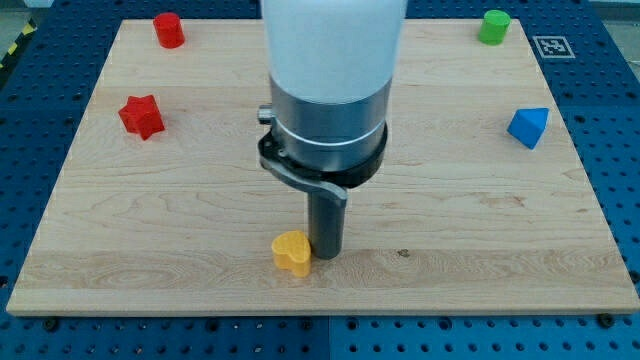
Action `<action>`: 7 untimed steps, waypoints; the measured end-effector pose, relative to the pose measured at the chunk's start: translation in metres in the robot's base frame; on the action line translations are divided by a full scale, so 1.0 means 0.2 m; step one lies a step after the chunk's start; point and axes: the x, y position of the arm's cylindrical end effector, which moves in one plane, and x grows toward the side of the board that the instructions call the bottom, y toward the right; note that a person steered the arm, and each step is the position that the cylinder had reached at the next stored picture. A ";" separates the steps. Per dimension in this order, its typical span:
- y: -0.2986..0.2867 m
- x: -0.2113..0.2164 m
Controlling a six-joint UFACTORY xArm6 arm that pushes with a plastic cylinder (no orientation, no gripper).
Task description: Push the yellow heart to the bottom left
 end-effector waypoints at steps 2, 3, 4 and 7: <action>0.00 0.12; -0.02 0.12; -0.14 0.12; -0.41 0.06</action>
